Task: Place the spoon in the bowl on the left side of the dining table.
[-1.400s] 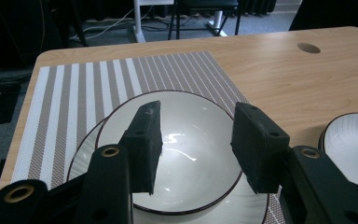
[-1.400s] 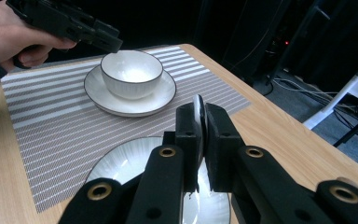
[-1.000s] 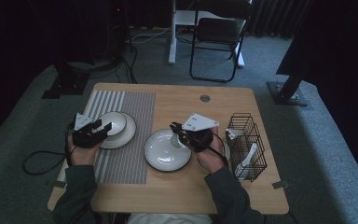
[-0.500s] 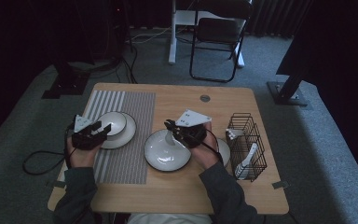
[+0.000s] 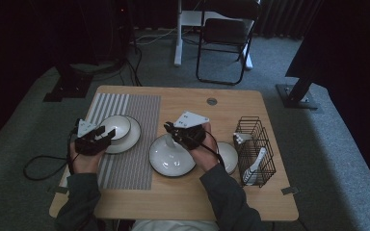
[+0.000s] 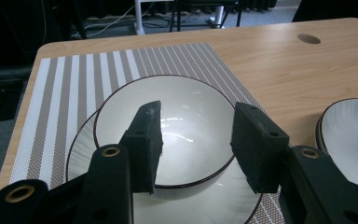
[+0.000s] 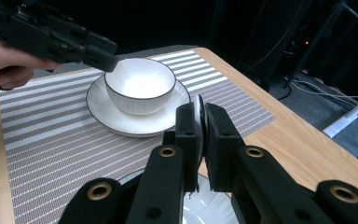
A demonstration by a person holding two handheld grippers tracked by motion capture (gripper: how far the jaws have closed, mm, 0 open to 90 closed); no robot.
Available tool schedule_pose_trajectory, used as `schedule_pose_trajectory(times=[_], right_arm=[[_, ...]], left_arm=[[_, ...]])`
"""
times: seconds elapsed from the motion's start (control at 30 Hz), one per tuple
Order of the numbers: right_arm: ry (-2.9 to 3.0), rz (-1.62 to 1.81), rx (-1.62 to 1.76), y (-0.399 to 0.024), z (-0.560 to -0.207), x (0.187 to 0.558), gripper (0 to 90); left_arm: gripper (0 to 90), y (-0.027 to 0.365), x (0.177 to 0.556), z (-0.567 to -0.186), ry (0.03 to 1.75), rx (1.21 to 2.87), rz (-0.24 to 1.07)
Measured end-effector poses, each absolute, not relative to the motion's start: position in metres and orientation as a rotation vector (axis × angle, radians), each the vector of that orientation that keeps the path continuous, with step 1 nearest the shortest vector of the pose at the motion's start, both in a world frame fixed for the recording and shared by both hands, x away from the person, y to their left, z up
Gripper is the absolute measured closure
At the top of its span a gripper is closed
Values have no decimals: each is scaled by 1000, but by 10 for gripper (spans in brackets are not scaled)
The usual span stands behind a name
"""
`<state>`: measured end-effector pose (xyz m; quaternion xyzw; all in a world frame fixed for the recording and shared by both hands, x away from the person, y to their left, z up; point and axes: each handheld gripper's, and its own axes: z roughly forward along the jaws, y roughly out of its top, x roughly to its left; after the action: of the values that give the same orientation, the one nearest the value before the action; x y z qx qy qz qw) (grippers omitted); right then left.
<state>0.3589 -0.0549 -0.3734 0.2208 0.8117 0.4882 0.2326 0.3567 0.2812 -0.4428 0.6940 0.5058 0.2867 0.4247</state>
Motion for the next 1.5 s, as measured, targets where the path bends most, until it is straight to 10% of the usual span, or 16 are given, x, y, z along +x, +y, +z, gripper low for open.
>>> schedule_pose_trajectory(times=[1.5], right_arm=[[2287, 1351, 546, 13, -380, 408, 850]], left_arm=[[539, 287, 353, -441, 1269, 1722, 698]])
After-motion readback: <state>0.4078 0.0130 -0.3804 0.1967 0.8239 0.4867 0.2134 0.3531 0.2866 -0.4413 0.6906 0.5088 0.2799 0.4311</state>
